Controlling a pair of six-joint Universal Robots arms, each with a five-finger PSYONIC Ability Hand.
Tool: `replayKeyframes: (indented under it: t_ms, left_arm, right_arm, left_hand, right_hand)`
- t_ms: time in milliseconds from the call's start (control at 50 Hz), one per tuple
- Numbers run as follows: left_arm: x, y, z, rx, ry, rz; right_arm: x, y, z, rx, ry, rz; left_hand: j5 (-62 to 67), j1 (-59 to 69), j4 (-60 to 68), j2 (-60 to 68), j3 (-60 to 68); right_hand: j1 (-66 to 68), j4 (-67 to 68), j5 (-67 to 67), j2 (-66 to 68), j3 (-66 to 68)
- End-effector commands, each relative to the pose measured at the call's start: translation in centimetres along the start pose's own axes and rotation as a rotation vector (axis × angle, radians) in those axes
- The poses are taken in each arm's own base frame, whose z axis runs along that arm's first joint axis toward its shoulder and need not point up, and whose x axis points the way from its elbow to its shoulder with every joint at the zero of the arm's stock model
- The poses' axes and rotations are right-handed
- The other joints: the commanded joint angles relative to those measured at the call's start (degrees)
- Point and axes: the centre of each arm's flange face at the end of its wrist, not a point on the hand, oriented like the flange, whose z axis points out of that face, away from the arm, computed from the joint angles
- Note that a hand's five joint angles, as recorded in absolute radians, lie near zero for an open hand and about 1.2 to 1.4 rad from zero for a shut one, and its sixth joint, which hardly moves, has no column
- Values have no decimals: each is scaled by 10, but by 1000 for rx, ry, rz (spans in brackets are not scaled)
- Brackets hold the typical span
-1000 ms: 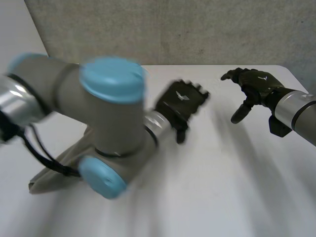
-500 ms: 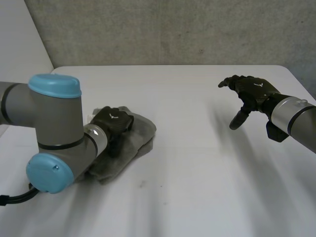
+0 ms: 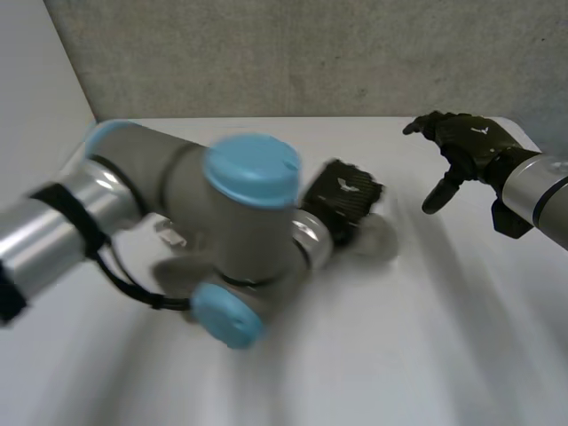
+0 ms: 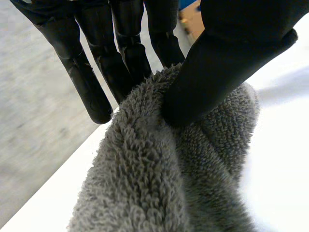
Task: Fold the towel.
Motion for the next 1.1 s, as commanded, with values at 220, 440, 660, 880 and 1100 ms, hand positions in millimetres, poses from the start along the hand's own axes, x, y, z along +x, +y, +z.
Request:
replayKeyframes:
  t_ms: [220, 440, 660, 880, 1100]
  left_arm:
    - [60, 9, -21, -50, 116, 19]
    - [-95, -7, -65, -74, -262, -51]
    - [-151, 63, -93, -255, -316, -153]
    - [-166, 113, -99, -357, -297, -313]
    - [-156, 132, -91, -356, -209, -346]
  right_arm:
    - [6, -5, 1, 16, 3, -6]
    - [1, -8, -1, -19, -20, -2]
    - [-61, 18, 9, -168, -239, -36]
    - [-111, 33, 31, -285, -372, -13]
    - [-109, 49, 74, -331, -338, 19]
  left_hand:
    - [-546, -537, -566, -565, -565]
    - [-541, -532, -561, -560, -560]
    - [-519, -511, -539, -538, -538]
    - [-485, -477, -506, -505, -504]
    - [-428, -420, -449, -448, -447]
  right_hand:
    - [-30, -44, -34, -33, -34]
    - [-30, -44, -34, -33, -34]
    - [-30, -44, -34, -33, -34]
    - [-30, -44, -34, -33, -34]
    - [41, 27, 37, 39, 38]
